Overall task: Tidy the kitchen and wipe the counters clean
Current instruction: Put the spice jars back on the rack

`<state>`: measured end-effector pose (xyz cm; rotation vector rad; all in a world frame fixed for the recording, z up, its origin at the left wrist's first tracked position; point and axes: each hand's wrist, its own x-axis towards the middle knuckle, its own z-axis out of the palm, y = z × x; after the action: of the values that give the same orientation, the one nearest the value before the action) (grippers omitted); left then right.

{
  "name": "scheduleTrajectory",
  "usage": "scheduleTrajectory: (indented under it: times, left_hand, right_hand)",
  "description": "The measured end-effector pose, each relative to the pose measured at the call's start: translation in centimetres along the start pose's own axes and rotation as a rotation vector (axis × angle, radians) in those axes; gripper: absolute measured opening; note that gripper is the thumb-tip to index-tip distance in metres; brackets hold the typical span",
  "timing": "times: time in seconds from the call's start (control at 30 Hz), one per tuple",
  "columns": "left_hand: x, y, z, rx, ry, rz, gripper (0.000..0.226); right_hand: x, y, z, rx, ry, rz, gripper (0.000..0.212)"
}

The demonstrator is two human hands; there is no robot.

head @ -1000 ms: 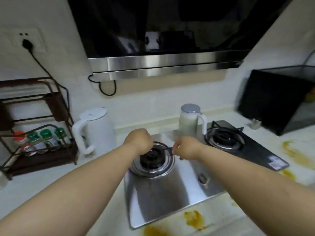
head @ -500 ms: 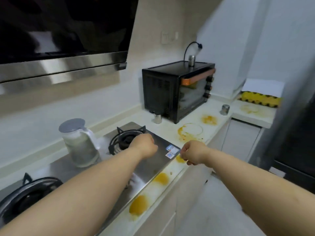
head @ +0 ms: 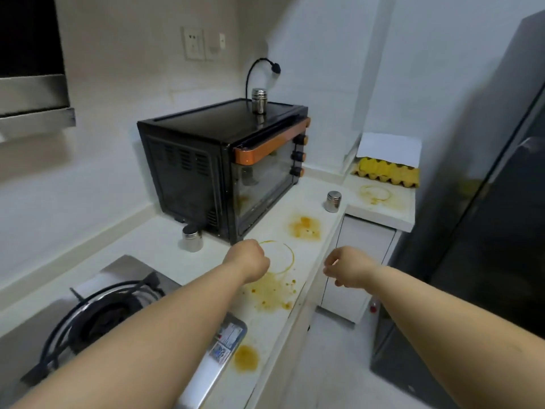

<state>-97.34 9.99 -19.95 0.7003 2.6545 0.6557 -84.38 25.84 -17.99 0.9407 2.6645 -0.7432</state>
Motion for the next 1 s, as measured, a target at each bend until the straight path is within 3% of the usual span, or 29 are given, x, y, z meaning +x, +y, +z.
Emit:
scheduleTrajectory:
  times: [0.1,0.2,0.37,0.57,0.77,0.83,1.0]
  left_hand:
    - [4.0,2.8,1.1,0.011,-0.023,0.045,0.010]
    - [8.2,5.2,2.3,0.021,-0.006,0.060,0.004]
    - [15.6,8.2,4.6,-0.017,0.018,-0.046,0.032]
    - [24.3,11.8,6.8,-0.082,0.052,-0.194,0.033]
    - [28.9,12.6,8.5,-0.100,0.041,-0.309,0.032]
    - [29.2,12.2,8.6,-0.097,0.046,-0.344,0.031]
    - [28.9,11.1,8.2,-0.083,0.058,-0.404,0.030]
  right_hand:
    - [3.6,2.8,-1.9,0.037,0.044,0.049,0.035]
    - [8.1,5.3,-3.7,0.106,0.069,0.087,0.051]
    - [17.6,8.8,-6.8,0.239,0.097,0.032,0.063]
    - [30.4,11.1,-9.8,0.272,0.063,0.019,0.071]
    - [39.1,11.8,-10.2,0.262,0.026,-0.010,0.095]
    - [40.5,12.1,-9.9,0.229,0.000,-0.036,0.092]
    - [41.6,11.8,-9.5,0.261,-0.019,-0.077,0.055]
